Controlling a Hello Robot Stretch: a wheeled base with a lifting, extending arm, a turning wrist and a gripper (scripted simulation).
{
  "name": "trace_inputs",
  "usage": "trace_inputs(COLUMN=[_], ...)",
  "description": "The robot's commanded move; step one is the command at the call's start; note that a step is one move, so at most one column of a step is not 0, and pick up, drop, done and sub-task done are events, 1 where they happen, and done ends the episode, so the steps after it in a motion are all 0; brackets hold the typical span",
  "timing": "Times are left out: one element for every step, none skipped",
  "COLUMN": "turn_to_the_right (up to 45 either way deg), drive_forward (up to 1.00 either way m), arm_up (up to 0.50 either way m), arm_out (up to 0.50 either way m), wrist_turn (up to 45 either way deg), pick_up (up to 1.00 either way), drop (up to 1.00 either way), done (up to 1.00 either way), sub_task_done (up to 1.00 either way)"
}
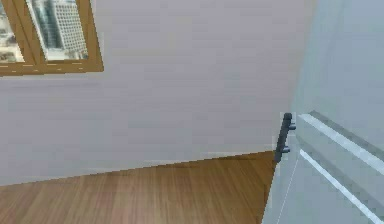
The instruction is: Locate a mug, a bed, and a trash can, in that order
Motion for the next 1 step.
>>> trace_inputs(turn_to_the_right=[3.0], drive_forward=[0.00], arm_up=[0.00], arm_out=[0.00], wrist_turn=[0.0], pick_up=[0.00], drop=[0.00], done=[0.00], sub_task_done=[0.00])
